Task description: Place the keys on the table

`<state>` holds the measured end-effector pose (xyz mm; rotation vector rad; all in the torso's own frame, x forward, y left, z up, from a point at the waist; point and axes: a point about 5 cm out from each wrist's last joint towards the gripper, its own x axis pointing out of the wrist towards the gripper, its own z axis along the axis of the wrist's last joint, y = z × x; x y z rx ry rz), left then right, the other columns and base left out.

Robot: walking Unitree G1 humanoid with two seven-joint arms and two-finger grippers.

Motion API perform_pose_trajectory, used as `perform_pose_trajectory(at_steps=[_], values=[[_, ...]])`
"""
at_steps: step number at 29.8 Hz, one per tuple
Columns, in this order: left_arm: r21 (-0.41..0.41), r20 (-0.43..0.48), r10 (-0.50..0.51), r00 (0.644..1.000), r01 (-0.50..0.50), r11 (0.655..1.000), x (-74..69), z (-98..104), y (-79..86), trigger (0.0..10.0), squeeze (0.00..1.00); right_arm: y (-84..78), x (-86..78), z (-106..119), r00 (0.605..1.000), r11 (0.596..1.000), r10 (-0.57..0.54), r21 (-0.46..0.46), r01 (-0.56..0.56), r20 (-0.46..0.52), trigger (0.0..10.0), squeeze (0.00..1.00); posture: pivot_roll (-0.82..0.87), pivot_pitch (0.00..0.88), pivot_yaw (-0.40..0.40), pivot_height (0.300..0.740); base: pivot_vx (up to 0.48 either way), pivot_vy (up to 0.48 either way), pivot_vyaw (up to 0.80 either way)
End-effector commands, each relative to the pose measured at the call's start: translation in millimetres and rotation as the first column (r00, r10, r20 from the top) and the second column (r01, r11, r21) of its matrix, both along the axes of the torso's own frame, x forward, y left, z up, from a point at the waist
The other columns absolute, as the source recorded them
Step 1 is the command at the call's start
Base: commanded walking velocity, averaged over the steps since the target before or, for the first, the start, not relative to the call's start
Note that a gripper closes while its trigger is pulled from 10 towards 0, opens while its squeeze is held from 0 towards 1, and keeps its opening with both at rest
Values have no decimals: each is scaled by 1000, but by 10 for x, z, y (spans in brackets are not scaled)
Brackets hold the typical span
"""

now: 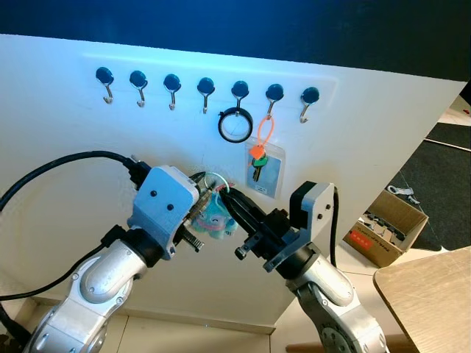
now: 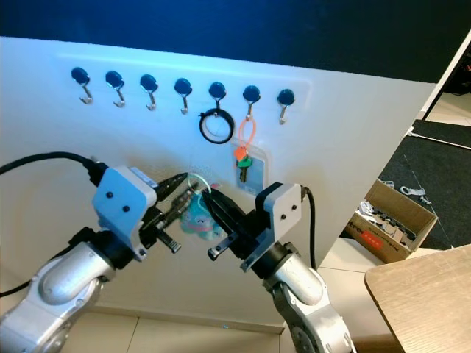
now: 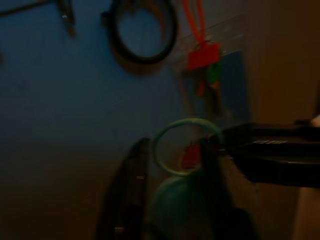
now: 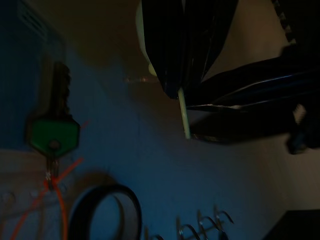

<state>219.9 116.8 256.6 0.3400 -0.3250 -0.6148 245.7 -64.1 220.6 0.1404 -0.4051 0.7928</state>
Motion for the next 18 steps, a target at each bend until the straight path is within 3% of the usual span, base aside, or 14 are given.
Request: perform_pose_trajectory(at_steps=[1,12,14,18], values=[[-26,-27,-30,999,30,999,-57,-4,1,10000,0,-4,-4,-33,1000,1000,-11,-7,11,-4,10000,0,175,163,-42,740,0,0,0],[-21,-104,-103,989,101,995,-180,-20,108,10000,0,-11,13,-104,999,999,-30,-16,30,-31,10000,0,187,174,-36,740,0,0,0],[-32,-169,-142,975,138,990,-242,-49,215,10000,0,-47,26,-177,996,998,-59,-27,58,-60,10000,0,187,177,-35,740,0,0,0],[-63,-199,-138,970,128,990,-237,-37,361,10000,0,-117,16,-249,991,996,-90,-32,88,-95,10000,0,181,179,-36,740,0,0,0]])
